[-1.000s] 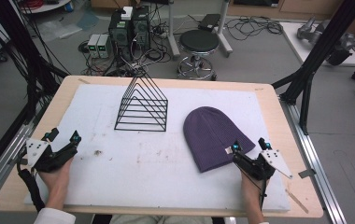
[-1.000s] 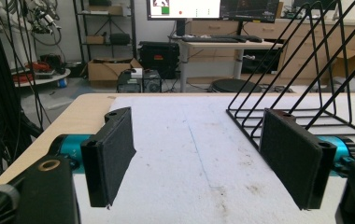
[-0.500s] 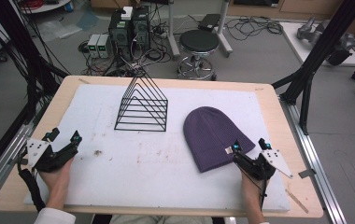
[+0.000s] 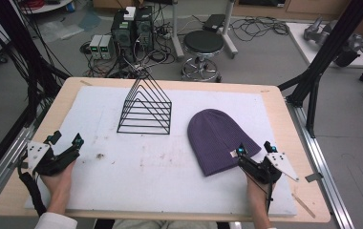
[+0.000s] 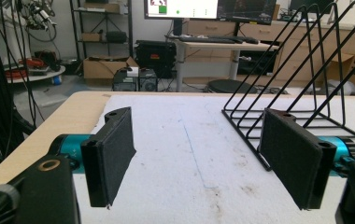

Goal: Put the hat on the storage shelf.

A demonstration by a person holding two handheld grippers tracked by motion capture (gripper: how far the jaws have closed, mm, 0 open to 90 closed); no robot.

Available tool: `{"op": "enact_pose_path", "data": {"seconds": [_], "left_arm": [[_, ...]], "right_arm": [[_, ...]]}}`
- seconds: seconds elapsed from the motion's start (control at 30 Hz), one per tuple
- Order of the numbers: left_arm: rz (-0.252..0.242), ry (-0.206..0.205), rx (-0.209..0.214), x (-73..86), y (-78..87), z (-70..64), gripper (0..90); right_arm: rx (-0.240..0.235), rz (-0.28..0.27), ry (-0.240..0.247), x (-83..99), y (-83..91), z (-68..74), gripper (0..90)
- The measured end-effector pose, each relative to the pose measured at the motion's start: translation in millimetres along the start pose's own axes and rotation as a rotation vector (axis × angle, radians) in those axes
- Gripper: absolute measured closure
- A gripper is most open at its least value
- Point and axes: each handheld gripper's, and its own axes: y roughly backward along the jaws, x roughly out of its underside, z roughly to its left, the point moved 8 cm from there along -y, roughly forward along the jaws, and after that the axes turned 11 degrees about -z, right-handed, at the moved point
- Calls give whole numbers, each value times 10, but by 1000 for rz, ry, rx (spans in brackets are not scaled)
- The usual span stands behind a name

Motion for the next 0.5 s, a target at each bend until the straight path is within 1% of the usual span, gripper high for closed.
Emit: {"op": "enact_pose_path", "data": {"seconds": [0.07,0.1,0.2,0.27,0.37,0.5], "left_arm": [[0,0,0,0,0,-1,266],[1,0,0,1,1,-3,266],[1,-3,7,3,-1,-19,266],[2,-6,9,4,1,-24,266],[2,-7,10,4,2,-29,266],[3,-9,7,5,3,-30,266]], "right_arm": [[-3,3,-5,-10,-4,-1,85],[-18,11,-25,-50,-21,-3,84],[-39,16,-38,-167,-45,-6,84],[-52,5,-15,-264,-65,-14,85],[-70,10,26,-371,-118,-14,85],[-95,31,37,-476,-204,16,85]]}}
